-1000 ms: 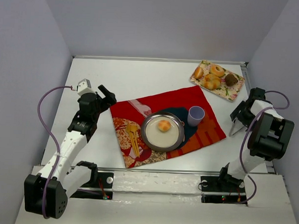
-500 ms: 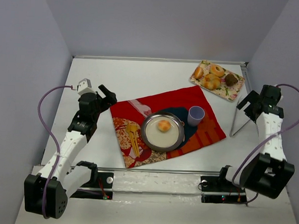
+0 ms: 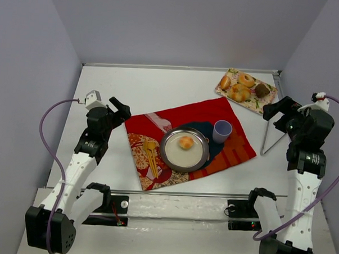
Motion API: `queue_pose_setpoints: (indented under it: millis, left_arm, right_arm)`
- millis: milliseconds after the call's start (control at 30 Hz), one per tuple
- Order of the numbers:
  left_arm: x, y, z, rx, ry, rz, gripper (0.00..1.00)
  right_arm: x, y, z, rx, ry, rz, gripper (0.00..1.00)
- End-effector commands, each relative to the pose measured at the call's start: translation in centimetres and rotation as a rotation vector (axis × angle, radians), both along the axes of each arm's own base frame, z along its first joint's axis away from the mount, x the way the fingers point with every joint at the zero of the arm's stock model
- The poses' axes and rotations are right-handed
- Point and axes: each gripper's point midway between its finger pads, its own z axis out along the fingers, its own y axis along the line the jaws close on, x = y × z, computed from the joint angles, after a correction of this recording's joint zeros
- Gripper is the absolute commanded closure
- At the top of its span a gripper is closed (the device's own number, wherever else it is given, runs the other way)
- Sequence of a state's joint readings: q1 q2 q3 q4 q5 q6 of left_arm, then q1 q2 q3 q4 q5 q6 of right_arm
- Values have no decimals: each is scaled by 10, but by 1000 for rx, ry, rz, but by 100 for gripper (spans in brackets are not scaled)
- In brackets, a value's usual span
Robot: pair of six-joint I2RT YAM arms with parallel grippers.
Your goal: Place the bread
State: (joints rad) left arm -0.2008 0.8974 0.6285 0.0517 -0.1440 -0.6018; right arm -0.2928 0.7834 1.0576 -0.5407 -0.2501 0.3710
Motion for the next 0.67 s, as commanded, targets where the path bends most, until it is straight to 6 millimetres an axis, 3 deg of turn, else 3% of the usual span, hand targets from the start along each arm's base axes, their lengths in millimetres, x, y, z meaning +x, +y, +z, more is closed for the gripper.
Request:
queue_pose_setpoints:
  millis: [0, 333, 633]
  left_arm:
    - [-5, 5, 26, -21, -70, 26, 1]
    - [-9, 12, 40, -32, -93, 65, 1]
    - [-13, 13, 39, -31, -79, 66, 1]
  right_arm:
    - [1, 3, 5, 33, -68, -4, 0]
    - [2, -1, -12, 34, -33, -27, 0]
    - [1, -6, -16, 3, -26, -43, 0]
